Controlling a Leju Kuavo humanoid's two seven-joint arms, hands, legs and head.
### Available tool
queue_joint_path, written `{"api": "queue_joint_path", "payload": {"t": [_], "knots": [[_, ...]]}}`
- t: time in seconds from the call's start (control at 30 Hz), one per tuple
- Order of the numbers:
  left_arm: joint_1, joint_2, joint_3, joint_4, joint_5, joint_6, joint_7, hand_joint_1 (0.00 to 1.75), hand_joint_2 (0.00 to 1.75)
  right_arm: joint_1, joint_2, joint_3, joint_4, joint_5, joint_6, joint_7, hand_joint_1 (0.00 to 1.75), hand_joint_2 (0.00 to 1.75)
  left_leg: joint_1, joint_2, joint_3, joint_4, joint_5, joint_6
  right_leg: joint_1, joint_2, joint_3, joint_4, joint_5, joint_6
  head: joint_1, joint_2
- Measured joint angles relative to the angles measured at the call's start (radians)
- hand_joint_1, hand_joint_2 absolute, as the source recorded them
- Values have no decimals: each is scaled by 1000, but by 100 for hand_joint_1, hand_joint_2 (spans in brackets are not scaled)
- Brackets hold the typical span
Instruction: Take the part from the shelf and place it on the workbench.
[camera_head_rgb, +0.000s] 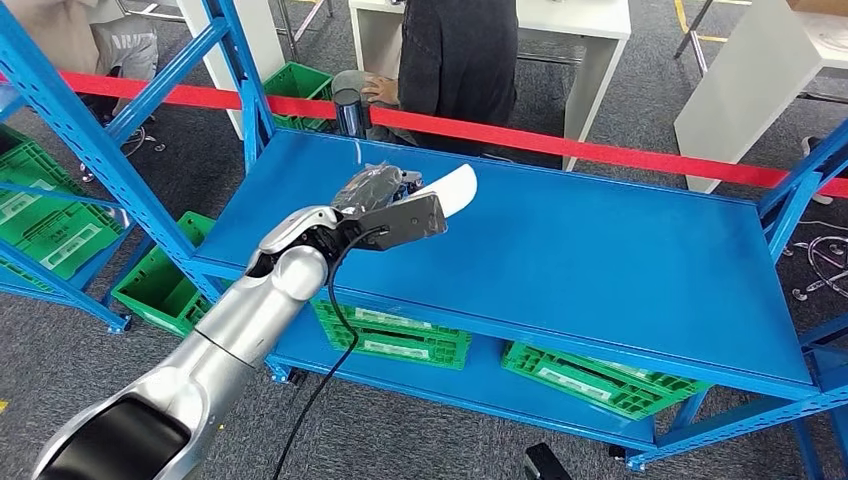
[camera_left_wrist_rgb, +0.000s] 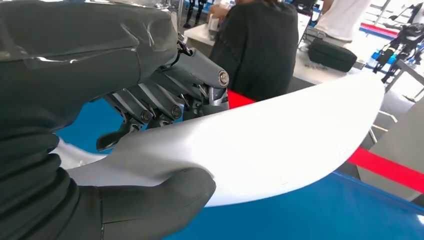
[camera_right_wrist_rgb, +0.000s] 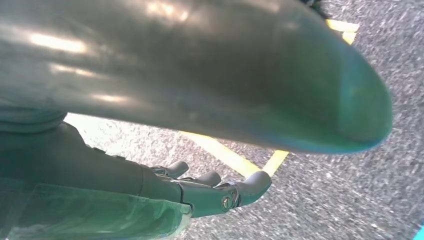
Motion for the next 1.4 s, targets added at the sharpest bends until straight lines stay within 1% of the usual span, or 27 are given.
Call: {"api": "queue_joint_path", "payload": {"t": [0.03,0.07,0.1,0.13,0.2,0.27,0.33,0.37,0.43,0.47,0.5,0.53,0.63,0.67,0.73,0.83,0.87,0.93,0.97,1.0,1.03,1.1,1.13,1.2,1.3,1.37,1.4], "knots": [[6,1,0,-9,2,-1,-1,175,175,2,-1,-2,0,0,0,-1,0,0,1,-1,0,2,-1,-2,-3,-1,14,-29,17,11,0,0],[10,2,1,-19,5,-1,-3,175,175,2,-2,-4,0,0,0,-2,0,0,2,-2,0,7,-4,-6,-6,-3,46,-94,44,23,0,0],[12,2,1,-31,12,-1,-7,175,175,2,-3,-6,0,1,0,-4,0,0,1,-2,-3,14,-9,-11,-8,-5,83,-163,65,30,0,0],[14,3,3,-44,23,0,-14,175,175,2,-3,-8,0,1,0,-7,0,0,0,-3,-6,23,-15,-18,-10,-4,111,-218,81,30,0,0],[24,5,11,-82,61,0,-33,175,175,5,-3,-12,0,2,0,-13,0,0,-3,-3,-14,36,-22,-26,-7,-2,132,-256,87,17,0,0],[44,7,27,-134,119,-8,-56,175,175,12,-2,-18,0,1,-1,-20,0,0,-1,-2,-18,40,-26,-31,-7,2,131,-256,89,5,0,0],[65,10,47,-190,195,-22,-81,175,175,20,-2,-27,0,-2,-2,-29,0,0,4,-1,-33,72,-51,-41,-10,3,133,-258,89,-6,-2,0],[76,10,60,-220,244,-31,-98,175,175,24,-2,-32,0,-4,-2,-34,0,0,6,-1,-53,115,-76,-47,-12,3,133,-258,89,-11,-3,0],[109,13,91,-281,372,-63,-132,175,175,33,-3,-41,0,-8,-3,-45,0,0,11,-1,-115,245,-134,-57,-11,4,134,-258,87,-16,-4,0],[131,14,108,-310,455,-92,-147,175,175,40,-3,-46,0,-10,-2,-51,0,0,12,-1,-142,299,-150,-59,-10,4,134,-258,87,-17,-4,0],[154,14,124,-337,551,-130,-156,175,175,47,-3,-51,1,-12,0,-56,0,0,12,-1,-156,322,-149,-58,-9,5,134,-258,86,-17,-4,0],[178,15,139,-362,657,-176,-160,175,175,54,-3,-55,1,-13,2,-61,0,0,12,-1,-151,304,-130,-55,-8,6,135,-258,86,-18,-4,0],[240,23,169,-431,1014,-330,-147,175,175,67,0,-63,1,-15,10,-72,0,0,5,-2,-60,112,-41,-27,-2,10,137,-260,86,-17,-3,0],[259,30,172,-447,1134,-376,-137,175,175,70,2,-65,2,-14,12,-75,0,0,1,-1,-37,66,-29,-18,-2,11,137,-261,86,-16,-3,0],[304,49,172,-467,1323,-444,-122,175,175,77,5,-67,3,-10,17,-82,0,0,-6,0,-24,40,-30,-10,-3,11,138,-264,87,-11,-4,0],[364,73,165,-492,1430,-482,-120,175,175,86,6,-68,5,-5,20,-86,0,0,-3,1,-2,10,-12,-4,0,8,131,-249,76,-3,-5,0],[375,78,162,-498,1437,-484,-121,175,175,87,6,-68,6,-5,21,-86,0,0,0,2,5,-2,-5,-2,2,7,115,-213,57,-6,-3,0],[393,87,157,-501,1442,-484,-121,175,175,89,5,-68,9,-4,21,-86,0,0,1,3,7,-9,1,2,2,5,58,-88,1,-15,0,0],[402,92,156,-502,1443,-483,-121,175,175,90,4,-69,10,-4,21,-86,0,0,-1,3,6,-9,1,2,2,5,32,-29,-19,-15,1,0],[410,96,155,-502,1444,-482,-121,175,175,91,4,-69,12,-4,21,-86,0,0,-2,2,6,-8,1,2,2,5,19,1,-27,-11,1,0],[415,99,154,-503,1445,-481,-121,175,175,93,4,-69,13,-4,21,-86,0,0,-2,2,5,-6,1,1,1,4,25,-8,-20,-3,1,0],[420,105,152,-506,1445,-481,-121,175,175,93,3,-69,14,-4,21,-86,0,0,-2,1,4,2,-3,-4,1,1,94,-136,28,13,2,0],[421,107,151,-508,1445,-480,-121,175,175,92,2,-69,14,-4,21,-86,0,0,-5,0,2,7,-6,-9,2,-1,132,-203,49,15,2,0],[422,110,150,-513,1446,-480,-121,175,175,90,1,-69,14,-4,21,-86,0,0,-9,-1,-2,18,-12,-19,5,-3,170,-273,69,4,1,0],[424,116,147,-518,1446,-480,-121,175,175,91,2,-69,15,-4,21,-86,0,0,-7,-1,-9,26,-17,-27,4,-2,170,-276,73,-14,0,0],[424,119,145,-522,1446,-480,-121,175,175,90,3,-69,15,-4,21,-86,0,0,-2,-1,-31,74,-52,-39,-3,-1,171,-278,76,-24,-2,0],[425,121,143,-523,1450,-481,-120,175,175,90,3,-69,16,-4,21,-86,0,0,2,-1,-56,129,-83,-46,-3,-1,170,-279,76,-27,-4,0]]}}
